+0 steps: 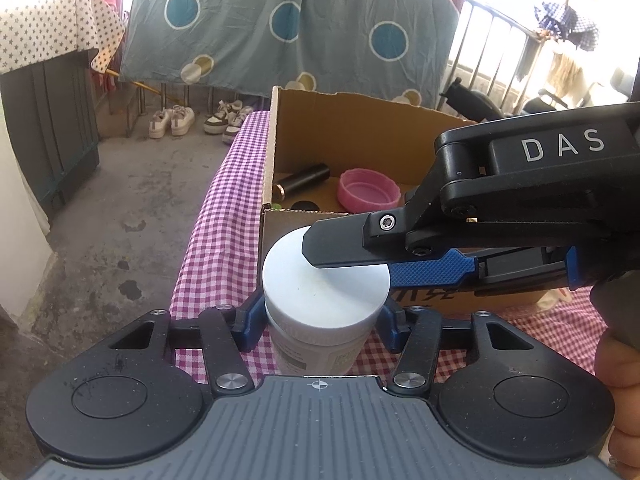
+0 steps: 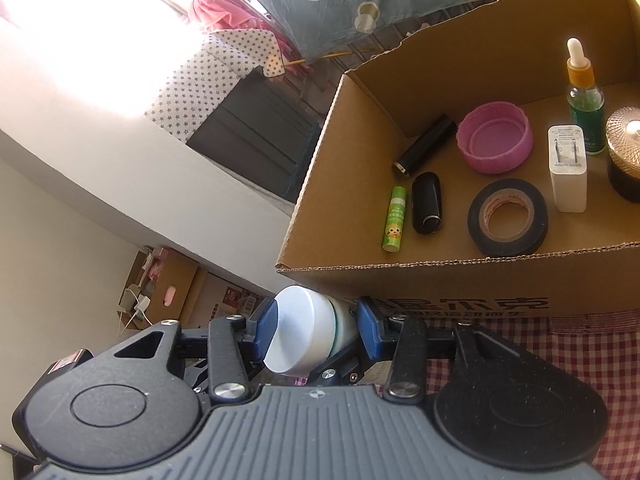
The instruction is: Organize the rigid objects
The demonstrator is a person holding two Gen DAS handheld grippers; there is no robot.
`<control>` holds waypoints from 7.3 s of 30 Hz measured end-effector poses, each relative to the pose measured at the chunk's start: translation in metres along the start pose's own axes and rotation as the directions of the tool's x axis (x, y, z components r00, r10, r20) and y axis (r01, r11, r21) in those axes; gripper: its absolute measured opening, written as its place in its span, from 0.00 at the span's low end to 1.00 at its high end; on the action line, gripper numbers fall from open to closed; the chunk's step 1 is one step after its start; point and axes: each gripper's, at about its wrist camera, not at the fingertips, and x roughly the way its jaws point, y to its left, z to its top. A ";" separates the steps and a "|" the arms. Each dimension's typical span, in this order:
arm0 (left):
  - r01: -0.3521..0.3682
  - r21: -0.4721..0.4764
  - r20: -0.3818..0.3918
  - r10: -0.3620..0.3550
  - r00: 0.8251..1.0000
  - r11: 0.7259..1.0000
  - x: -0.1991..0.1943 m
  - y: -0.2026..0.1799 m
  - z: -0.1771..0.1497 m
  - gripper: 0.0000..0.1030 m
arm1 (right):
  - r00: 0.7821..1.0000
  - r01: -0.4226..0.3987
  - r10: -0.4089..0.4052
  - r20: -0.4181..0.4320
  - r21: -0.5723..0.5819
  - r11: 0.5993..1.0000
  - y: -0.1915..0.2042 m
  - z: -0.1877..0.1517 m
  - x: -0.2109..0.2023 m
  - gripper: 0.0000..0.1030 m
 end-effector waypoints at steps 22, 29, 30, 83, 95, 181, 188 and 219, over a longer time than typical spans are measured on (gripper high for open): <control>0.003 0.177 0.234 -0.045 0.971 0.984 -0.082 -0.073 0.049 0.51 | 0.948 -0.151 0.180 0.264 -0.127 0.980 0.042 0.011 -0.120 0.46; 0.138 0.243 0.214 -0.192 0.958 0.960 -0.044 -0.114 0.069 0.51 | 0.920 -0.062 0.088 0.382 -0.081 0.995 0.008 0.031 -0.157 0.46; 0.158 0.244 0.202 -0.209 0.957 0.957 -0.037 -0.118 0.072 0.51 | 0.917 -0.053 0.075 0.391 -0.067 0.996 0.002 0.035 -0.160 0.46; 0.082 0.113 0.079 -0.091 0.993 0.990 -0.022 -0.110 0.064 1.00 | 0.819 0.168 -0.223 0.529 0.152 0.974 -0.079 -0.007 -0.205 0.69; -0.092 0.186 0.066 0.081 0.994 0.978 -0.036 -0.102 0.055 1.00 | 0.778 0.345 -0.352 0.521 0.115 0.932 -0.045 -0.030 -0.201 0.95; -0.221 0.089 -0.062 0.227 0.972 0.971 -0.006 -0.064 0.052 1.00 | 0.730 0.657 -0.607 0.314 -0.082 0.749 -0.020 -0.007 -0.097 1.00; -0.223 0.090 -0.061 0.229 0.972 0.971 -0.006 -0.065 0.052 1.00 | 0.731 0.657 -0.606 0.314 -0.081 0.750 -0.020 -0.007 -0.098 1.00; -0.222 0.087 -0.078 0.229 0.970 0.971 -0.005 -0.067 0.052 1.00 | 0.730 0.658 -0.609 0.309 -0.080 0.749 -0.021 -0.007 -0.098 1.00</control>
